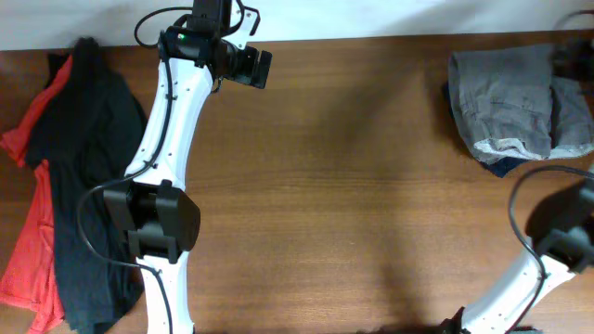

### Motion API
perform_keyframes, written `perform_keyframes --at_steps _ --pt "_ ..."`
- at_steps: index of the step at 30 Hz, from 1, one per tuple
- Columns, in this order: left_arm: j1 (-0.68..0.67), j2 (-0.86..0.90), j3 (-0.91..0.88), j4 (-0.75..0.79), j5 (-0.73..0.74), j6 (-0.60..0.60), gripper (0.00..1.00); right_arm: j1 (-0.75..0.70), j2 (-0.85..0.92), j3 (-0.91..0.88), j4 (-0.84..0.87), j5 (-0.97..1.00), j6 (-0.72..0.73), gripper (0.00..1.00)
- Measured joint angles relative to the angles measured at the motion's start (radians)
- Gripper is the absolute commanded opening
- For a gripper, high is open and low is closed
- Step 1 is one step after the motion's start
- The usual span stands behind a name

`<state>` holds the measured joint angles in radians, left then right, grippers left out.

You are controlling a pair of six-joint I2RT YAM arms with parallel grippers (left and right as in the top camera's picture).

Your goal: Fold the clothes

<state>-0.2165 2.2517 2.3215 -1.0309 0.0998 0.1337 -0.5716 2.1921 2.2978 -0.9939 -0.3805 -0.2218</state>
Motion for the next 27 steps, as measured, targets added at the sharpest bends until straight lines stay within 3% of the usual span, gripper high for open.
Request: perform_keyframes --at_steps 4,7,17,27 --pt "0.000 0.000 0.000 0.000 0.000 0.000 0.99 0.121 0.092 0.000 0.006 0.114 -0.045 0.84" --pt "0.000 0.000 0.000 0.001 -0.004 0.000 0.99 0.115 0.157 -0.001 0.007 0.149 -0.053 0.93" --pt "0.000 0.025 0.000 0.010 -0.008 0.000 0.99 0.078 0.325 -0.001 0.007 0.162 -0.053 0.99" --pt "0.000 0.034 0.000 0.010 -0.008 0.000 0.99 0.077 0.318 0.030 -0.046 0.155 -0.028 0.99"
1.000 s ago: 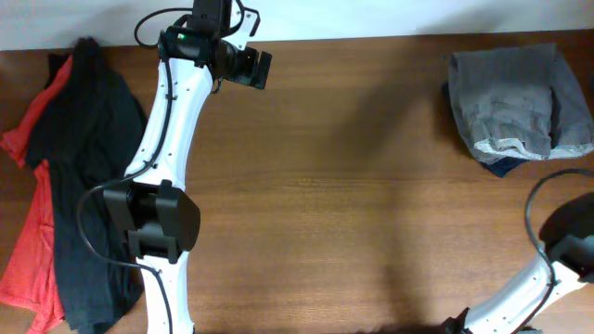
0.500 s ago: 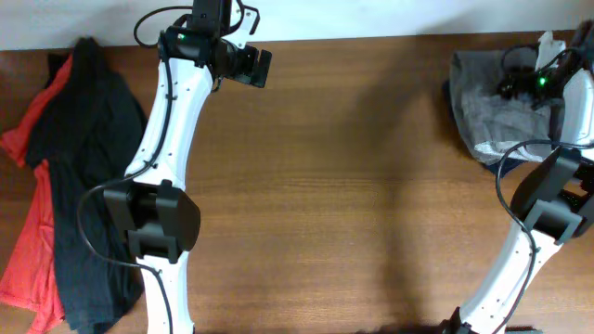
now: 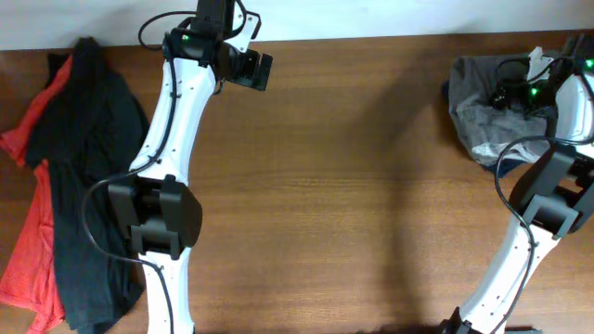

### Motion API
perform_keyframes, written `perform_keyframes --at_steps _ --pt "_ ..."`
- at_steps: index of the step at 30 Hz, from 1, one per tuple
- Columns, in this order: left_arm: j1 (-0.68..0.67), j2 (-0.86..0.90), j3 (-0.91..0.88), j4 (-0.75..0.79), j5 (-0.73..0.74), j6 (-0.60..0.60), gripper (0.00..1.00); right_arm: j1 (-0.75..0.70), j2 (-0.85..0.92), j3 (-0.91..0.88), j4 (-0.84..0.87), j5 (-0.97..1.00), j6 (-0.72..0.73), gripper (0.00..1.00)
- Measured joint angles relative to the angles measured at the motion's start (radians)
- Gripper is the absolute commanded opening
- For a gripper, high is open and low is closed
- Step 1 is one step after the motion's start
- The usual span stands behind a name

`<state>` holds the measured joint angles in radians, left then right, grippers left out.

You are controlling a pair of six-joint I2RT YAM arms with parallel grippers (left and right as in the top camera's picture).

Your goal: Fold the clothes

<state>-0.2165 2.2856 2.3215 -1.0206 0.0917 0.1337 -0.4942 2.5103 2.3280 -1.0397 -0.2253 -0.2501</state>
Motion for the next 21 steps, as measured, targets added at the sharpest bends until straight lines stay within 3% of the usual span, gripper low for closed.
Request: perform_keyframes --at_steps 6,13,15,21 --pt "0.000 0.000 0.000 0.000 0.000 0.000 0.99 0.000 -0.117 0.155 -0.140 -0.005 0.036 0.99" --pt "0.000 0.000 0.000 0.000 -0.003 0.000 0.99 0.026 -0.422 0.330 -0.271 -0.097 0.064 0.98" --pt "0.000 0.000 0.000 0.000 -0.003 0.000 0.99 0.084 -0.507 0.340 -0.303 -0.166 0.068 0.98" --pt "0.000 0.000 0.000 0.000 -0.003 0.000 0.99 0.253 -0.525 0.338 -0.325 -0.359 0.068 0.99"
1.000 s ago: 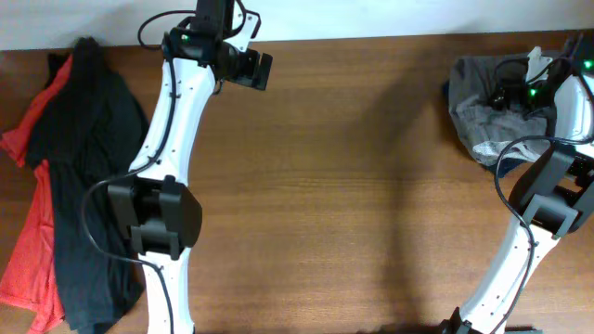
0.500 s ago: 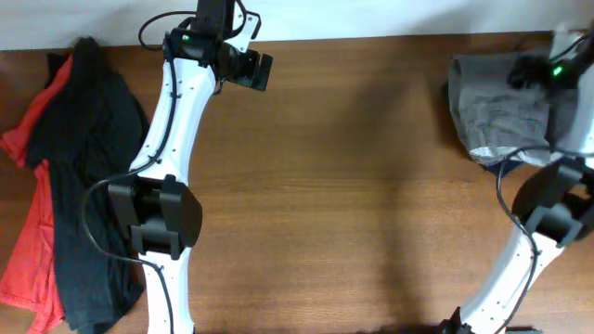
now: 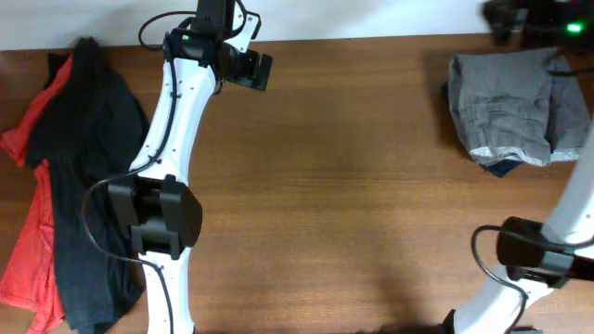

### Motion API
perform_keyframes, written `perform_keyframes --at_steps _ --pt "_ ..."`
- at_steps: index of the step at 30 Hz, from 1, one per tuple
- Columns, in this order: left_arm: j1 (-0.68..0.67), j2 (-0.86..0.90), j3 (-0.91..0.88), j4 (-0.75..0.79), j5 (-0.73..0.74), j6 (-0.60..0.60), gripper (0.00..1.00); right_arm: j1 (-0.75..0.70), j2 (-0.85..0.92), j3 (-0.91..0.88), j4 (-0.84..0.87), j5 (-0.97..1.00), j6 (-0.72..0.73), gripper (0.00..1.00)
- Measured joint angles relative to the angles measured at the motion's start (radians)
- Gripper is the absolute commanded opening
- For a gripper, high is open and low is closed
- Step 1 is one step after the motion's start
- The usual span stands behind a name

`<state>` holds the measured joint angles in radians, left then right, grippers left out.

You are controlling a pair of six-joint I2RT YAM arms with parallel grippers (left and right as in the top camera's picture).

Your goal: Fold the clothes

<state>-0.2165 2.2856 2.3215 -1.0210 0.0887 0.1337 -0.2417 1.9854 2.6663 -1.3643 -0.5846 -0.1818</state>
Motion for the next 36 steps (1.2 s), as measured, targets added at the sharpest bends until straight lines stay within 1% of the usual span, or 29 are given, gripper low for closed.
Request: perform_keyframes --at_steps 7,10,14,16,19,23,24,25,26,27,28,31,32,34,36 --pt "0.000 0.000 0.000 0.000 0.000 0.000 0.99 0.179 0.005 -0.001 -0.002 -0.088 0.000 0.99" --pt "0.000 0.000 0.000 0.001 0.000 0.000 0.99 0.213 0.005 -0.001 -0.015 -0.095 0.000 0.99" --pt "0.000 0.000 0.000 0.000 0.000 0.000 0.99 0.219 0.005 -0.001 -0.021 -0.063 -0.001 0.99" --pt "0.000 0.000 0.000 0.000 0.000 0.000 0.99 0.229 0.005 -0.002 -0.015 0.033 0.000 0.99" --pt "0.000 0.000 0.000 0.001 -0.001 0.000 0.99 0.284 -0.021 -0.025 0.045 0.193 -0.001 0.99" --pt "0.000 0.000 0.000 0.001 0.000 0.000 0.99 0.364 -0.133 -0.121 0.158 0.333 -0.001 0.98" --pt "0.000 0.000 0.000 0.000 -0.001 0.000 0.99 0.381 -0.208 -0.193 0.223 0.361 -0.001 0.99" --pt "0.000 0.000 0.000 0.000 0.000 0.000 0.99 0.383 -0.248 -0.237 0.258 0.371 -0.001 0.99" --pt "0.000 0.000 0.000 0.000 0.000 0.000 0.99 0.381 -0.327 -0.306 0.302 0.391 -0.002 0.99" --pt "0.000 0.000 0.000 0.000 -0.001 0.000 0.99 0.380 -0.433 -0.441 0.411 0.407 -0.002 0.99" --pt "0.000 0.000 0.000 0.001 -0.001 0.000 0.99 0.380 -0.479 -0.494 0.428 0.413 -0.001 0.98" --pt "0.000 0.000 0.000 -0.001 -0.001 0.000 0.99 0.373 -0.670 -0.785 0.579 0.424 -0.002 0.99" --pt "0.000 0.000 0.000 0.001 -0.003 0.000 0.99 0.369 -0.708 -0.853 0.610 0.426 -0.002 0.99" --pt "0.000 0.000 0.000 0.000 -0.003 0.000 0.99 0.355 -0.828 -1.073 0.695 0.429 -0.001 0.99" --pt "0.000 0.000 0.000 0.000 -0.004 0.000 0.99 0.340 -0.908 -1.229 0.770 0.427 -0.002 0.99"
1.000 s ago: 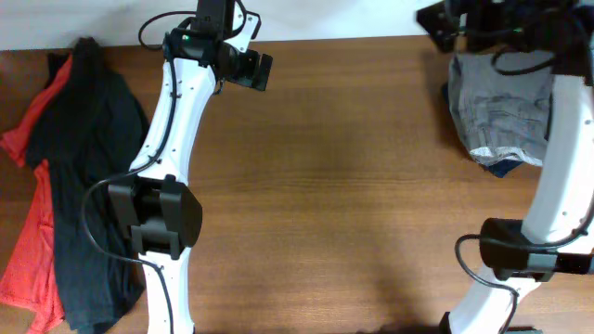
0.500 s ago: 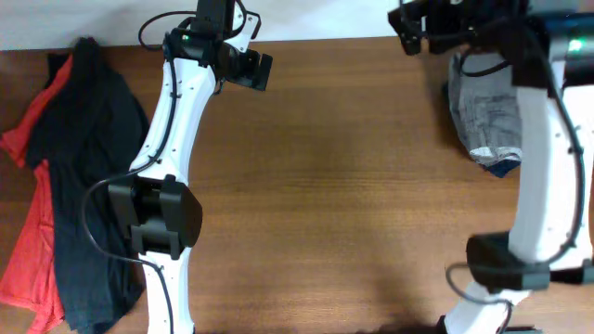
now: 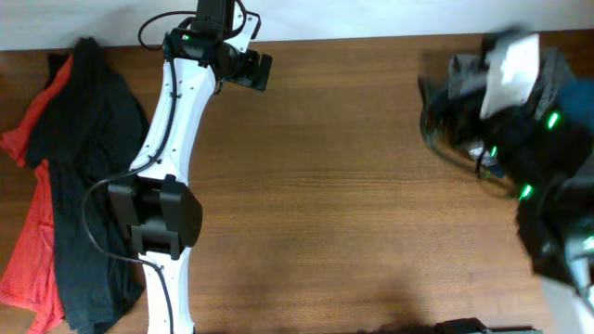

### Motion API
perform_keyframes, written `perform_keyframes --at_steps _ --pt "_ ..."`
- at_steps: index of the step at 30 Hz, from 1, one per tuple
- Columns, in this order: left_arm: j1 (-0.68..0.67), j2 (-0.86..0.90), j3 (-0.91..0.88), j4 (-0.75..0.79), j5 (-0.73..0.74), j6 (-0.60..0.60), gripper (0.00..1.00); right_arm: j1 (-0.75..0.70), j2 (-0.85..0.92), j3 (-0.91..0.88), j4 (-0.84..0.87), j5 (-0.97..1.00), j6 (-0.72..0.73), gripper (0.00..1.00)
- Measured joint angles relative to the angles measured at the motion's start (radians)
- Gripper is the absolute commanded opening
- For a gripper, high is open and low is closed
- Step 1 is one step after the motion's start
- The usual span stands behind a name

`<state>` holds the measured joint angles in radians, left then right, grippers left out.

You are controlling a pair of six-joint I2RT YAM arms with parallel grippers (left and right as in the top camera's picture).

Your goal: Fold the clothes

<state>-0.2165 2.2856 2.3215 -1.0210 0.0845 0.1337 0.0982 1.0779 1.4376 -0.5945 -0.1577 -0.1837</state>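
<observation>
A black garment (image 3: 88,167) lies crumpled over a red one (image 3: 28,250) at the table's left edge. At the far right a grey folded pile (image 3: 464,70) shows only in part. My right arm (image 3: 510,74) is motion-blurred and covers most of the pile; its gripper cannot be made out. My left arm stretches to the back edge. The left gripper (image 3: 260,70) is there, far from both heaps and holding nothing; whether it is open cannot be told.
The brown wooden table (image 3: 353,204) runs between the two heaps. The left arm's base and links (image 3: 162,218) lie along the right side of the black garment. A white wall strip borders the back edge.
The right arm was reaching past the back right corner with the grey pile fully exposed. Now it is blurred over the pile. The left arm has not moved.
At first the right arm sat low at the right edge with the grey pile uncovered. Then its gripper was over the pile. After that it was past the back corner, and now it covers the pile again. The left arm stayed at the back edge.
</observation>
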Motion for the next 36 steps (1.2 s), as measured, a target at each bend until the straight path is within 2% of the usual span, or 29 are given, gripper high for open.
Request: perform_keyframes --at_steps 2,3,6,10,14,20,36 --pt "0.000 0.000 0.000 0.000 0.001 0.000 0.99 -0.027 -0.132 -0.246 0.143 -0.001 0.000 0.99" --pt "0.000 0.000 0.000 0.001 -0.001 0.000 0.99 -0.035 -0.181 -0.319 0.152 -0.001 0.000 0.99" --pt "0.000 0.000 0.001 0.000 0.001 0.000 0.99 -0.057 -0.404 -0.621 0.322 -0.006 0.000 0.99" --pt "0.000 0.000 0.001 0.000 -0.003 0.000 0.99 -0.061 -0.657 -0.932 0.433 -0.013 0.001 0.99" --pt "0.000 0.000 0.001 0.001 -0.005 0.000 0.99 -0.061 -0.853 -1.160 0.464 -0.016 0.001 0.99" --pt "0.000 0.000 0.001 0.001 -0.007 0.000 0.99 -0.061 -1.033 -1.323 0.470 -0.016 0.001 0.99" --pt "0.000 0.000 0.001 0.001 -0.006 0.000 0.99 -0.061 -1.062 -1.404 0.505 -0.028 0.001 0.98"
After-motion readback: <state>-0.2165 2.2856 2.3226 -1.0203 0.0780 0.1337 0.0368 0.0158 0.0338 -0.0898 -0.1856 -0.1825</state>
